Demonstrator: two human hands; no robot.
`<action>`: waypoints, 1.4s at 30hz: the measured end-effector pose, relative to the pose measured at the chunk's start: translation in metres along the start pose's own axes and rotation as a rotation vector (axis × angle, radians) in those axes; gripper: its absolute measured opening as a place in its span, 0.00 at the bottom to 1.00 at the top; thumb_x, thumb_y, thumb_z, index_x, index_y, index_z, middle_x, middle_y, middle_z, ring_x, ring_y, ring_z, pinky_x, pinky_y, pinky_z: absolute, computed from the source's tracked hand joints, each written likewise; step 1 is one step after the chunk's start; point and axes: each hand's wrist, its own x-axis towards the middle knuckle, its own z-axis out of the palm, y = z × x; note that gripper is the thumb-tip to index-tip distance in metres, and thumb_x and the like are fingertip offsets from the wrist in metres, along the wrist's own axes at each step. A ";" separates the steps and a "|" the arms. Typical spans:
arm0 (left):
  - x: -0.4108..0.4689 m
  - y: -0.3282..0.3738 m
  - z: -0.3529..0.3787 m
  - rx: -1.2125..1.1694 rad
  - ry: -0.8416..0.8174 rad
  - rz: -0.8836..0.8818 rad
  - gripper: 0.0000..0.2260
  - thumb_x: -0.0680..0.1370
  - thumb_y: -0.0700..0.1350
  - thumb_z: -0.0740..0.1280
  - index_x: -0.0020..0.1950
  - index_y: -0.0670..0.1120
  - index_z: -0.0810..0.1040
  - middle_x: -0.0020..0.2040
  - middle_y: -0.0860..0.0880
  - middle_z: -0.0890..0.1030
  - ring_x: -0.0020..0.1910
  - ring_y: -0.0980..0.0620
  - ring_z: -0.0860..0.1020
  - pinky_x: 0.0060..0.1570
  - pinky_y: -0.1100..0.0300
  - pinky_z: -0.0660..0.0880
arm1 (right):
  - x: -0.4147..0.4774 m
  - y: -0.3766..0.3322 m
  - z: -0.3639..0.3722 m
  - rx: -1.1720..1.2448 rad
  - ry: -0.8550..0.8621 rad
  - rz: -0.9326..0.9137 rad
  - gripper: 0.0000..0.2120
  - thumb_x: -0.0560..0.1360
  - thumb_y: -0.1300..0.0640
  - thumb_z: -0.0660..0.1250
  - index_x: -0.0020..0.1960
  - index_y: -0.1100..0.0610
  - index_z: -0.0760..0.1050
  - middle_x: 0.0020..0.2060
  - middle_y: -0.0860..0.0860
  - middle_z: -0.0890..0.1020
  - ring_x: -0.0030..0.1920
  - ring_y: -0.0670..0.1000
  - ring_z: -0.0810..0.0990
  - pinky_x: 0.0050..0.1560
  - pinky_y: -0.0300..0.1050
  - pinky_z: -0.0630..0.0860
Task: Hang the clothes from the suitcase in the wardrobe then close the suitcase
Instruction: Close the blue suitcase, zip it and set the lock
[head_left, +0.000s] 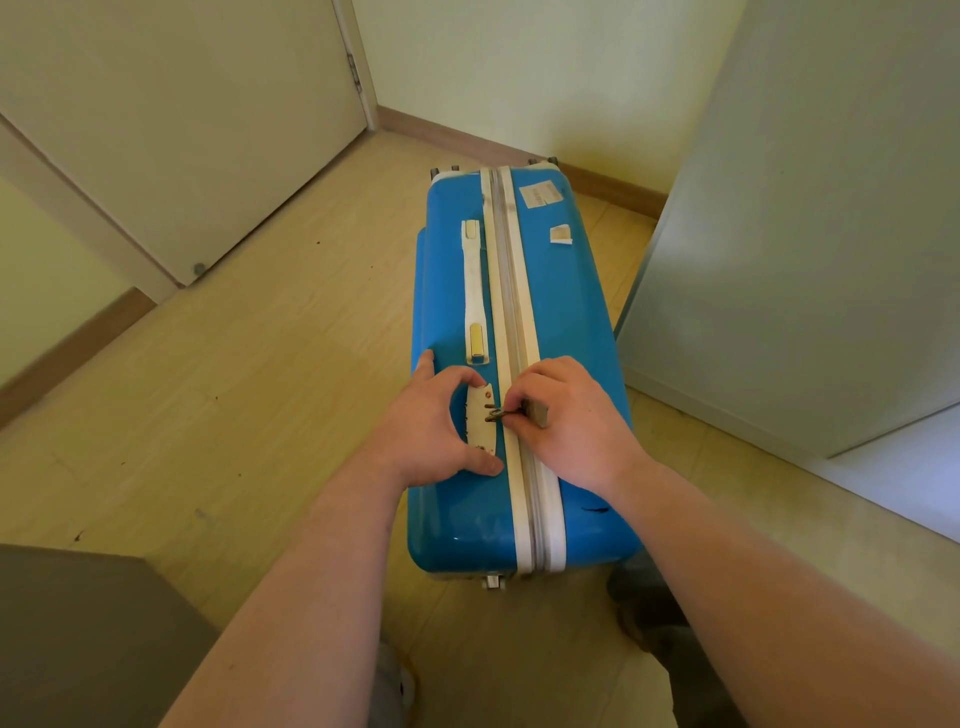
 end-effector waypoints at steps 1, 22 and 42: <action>0.000 0.000 0.000 0.002 0.001 -0.001 0.38 0.58 0.56 0.85 0.62 0.66 0.68 0.81 0.49 0.52 0.76 0.48 0.63 0.66 0.55 0.68 | 0.000 0.000 0.000 -0.003 0.007 -0.011 0.04 0.74 0.55 0.75 0.48 0.51 0.81 0.47 0.45 0.79 0.53 0.48 0.73 0.53 0.46 0.75; -0.002 0.004 -0.001 0.015 -0.003 -0.016 0.39 0.59 0.55 0.85 0.65 0.64 0.69 0.83 0.49 0.48 0.77 0.48 0.62 0.66 0.56 0.66 | -0.006 0.001 0.006 -0.078 0.045 -0.076 0.03 0.76 0.56 0.74 0.49 0.54 0.81 0.48 0.47 0.81 0.52 0.50 0.76 0.53 0.48 0.77; -0.001 0.004 0.001 0.008 0.005 -0.020 0.39 0.59 0.53 0.85 0.65 0.62 0.70 0.83 0.47 0.48 0.78 0.48 0.61 0.61 0.61 0.62 | -0.008 -0.007 0.010 -0.201 0.036 -0.074 0.05 0.76 0.56 0.72 0.43 0.56 0.85 0.40 0.47 0.83 0.48 0.52 0.77 0.52 0.50 0.77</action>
